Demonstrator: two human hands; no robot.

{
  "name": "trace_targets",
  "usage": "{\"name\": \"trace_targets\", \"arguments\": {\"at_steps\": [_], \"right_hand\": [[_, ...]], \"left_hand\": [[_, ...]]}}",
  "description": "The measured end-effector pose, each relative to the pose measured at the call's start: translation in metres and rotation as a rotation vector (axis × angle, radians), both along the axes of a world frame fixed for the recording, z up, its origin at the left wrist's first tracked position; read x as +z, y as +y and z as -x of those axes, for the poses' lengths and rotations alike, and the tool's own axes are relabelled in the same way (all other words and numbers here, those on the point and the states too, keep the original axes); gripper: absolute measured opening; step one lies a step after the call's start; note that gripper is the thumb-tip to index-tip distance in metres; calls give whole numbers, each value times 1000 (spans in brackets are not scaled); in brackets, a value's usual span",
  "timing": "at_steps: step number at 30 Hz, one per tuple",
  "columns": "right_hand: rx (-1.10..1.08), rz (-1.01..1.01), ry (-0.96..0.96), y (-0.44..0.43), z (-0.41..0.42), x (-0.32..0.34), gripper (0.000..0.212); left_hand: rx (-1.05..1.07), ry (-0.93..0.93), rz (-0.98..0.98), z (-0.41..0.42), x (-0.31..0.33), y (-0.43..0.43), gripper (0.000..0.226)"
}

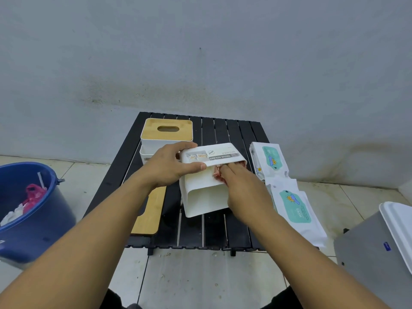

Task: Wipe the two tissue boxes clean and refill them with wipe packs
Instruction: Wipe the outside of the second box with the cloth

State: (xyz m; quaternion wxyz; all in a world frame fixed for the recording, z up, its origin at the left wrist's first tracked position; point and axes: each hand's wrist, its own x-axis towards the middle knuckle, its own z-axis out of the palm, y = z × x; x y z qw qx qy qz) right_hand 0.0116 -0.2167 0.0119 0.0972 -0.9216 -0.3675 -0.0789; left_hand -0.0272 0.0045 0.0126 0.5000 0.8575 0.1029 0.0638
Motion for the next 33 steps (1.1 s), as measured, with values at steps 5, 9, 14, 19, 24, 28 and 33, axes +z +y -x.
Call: {"name": "trace_targets", "arguments": {"at_steps": [5, 9, 14, 19, 24, 28, 33], "right_hand": [[17, -154, -203, -22, 36, -17, 52], [136, -97, -193, -2, 60, -33, 59], [69, -46, -115, 29, 53, -28, 59], [55, 80, 62, 44, 46, -9, 80], [31, 150, 69, 55, 36, -8, 85], [25, 143, 64, 63, 31, -10, 92], [128, 92, 109, 51, 28, -1, 88]], "left_hand": [[6, 23, 35, -1, 2, 2, 67], [-24, 57, 41, 0, 7, 1, 64], [-35, 53, 32, 2, 8, 2, 66], [-62, 74, 62, -1, 8, 3, 63], [-49, 86, 51, -2, 8, 0, 62], [-49, 82, 88, -1, 8, 1, 62], [-59, 79, 165, 3, 8, 2, 67]]}}
